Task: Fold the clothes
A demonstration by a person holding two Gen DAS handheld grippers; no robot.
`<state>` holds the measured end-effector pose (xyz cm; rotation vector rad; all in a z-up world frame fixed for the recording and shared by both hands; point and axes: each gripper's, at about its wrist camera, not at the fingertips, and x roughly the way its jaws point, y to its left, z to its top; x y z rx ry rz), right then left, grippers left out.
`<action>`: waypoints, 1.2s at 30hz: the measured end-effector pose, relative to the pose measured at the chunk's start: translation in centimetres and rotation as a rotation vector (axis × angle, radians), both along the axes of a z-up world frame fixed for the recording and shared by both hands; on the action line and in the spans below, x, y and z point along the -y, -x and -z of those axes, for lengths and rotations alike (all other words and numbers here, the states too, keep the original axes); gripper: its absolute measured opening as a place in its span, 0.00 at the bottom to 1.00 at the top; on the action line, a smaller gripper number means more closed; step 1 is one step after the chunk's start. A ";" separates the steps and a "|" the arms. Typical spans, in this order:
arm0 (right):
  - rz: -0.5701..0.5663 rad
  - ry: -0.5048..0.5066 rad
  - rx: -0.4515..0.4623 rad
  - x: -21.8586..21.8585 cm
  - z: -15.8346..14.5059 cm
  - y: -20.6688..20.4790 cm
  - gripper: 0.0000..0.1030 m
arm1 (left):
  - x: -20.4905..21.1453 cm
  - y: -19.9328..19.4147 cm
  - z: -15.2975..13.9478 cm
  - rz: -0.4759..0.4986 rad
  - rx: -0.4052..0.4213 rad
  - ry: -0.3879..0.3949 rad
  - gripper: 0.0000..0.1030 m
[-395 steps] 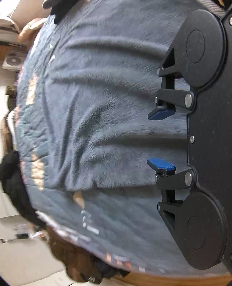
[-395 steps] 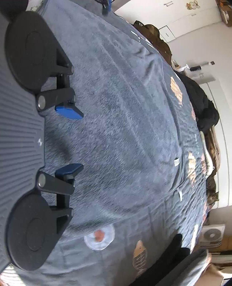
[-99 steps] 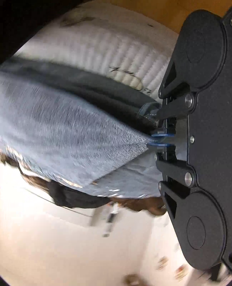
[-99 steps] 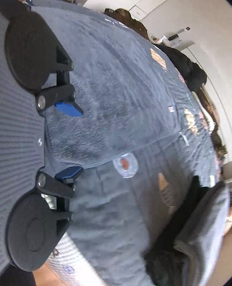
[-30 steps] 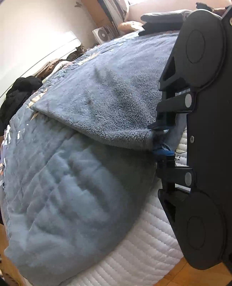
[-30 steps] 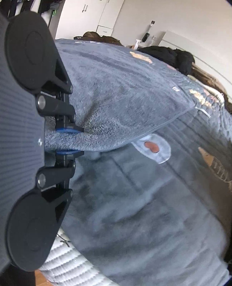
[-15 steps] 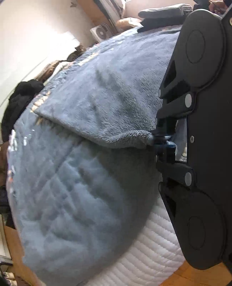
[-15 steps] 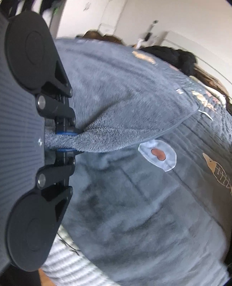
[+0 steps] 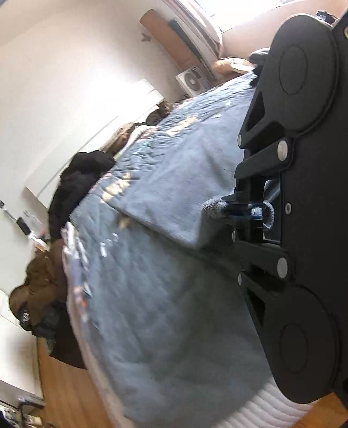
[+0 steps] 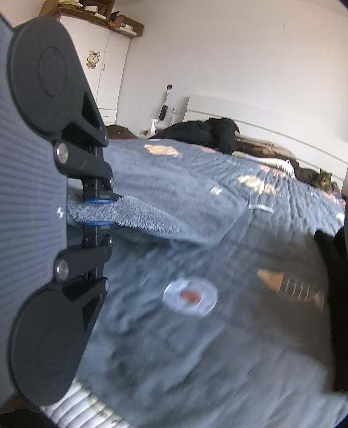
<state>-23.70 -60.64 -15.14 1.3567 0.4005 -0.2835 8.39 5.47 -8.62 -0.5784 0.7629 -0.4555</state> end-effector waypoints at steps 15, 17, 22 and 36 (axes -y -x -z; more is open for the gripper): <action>0.012 0.021 -0.084 9.0 -1.4 -17.1 0.11 | 9.5 -17.0 -1.4 -0.012 0.030 -0.110 0.07; 0.007 0.034 -0.100 10.4 -1.2 -19.6 0.11 | 10.7 -19.2 -1.4 -0.010 0.038 -0.125 0.07; -0.011 0.083 -0.108 12.7 -1.5 -25.6 0.11 | 13.7 -24.7 -1.2 -0.007 0.059 -0.162 0.07; -0.039 0.245 -0.130 19.7 -2.9 -43.0 0.10 | 21.1 -39.3 -1.3 -0.043 0.150 -0.263 0.07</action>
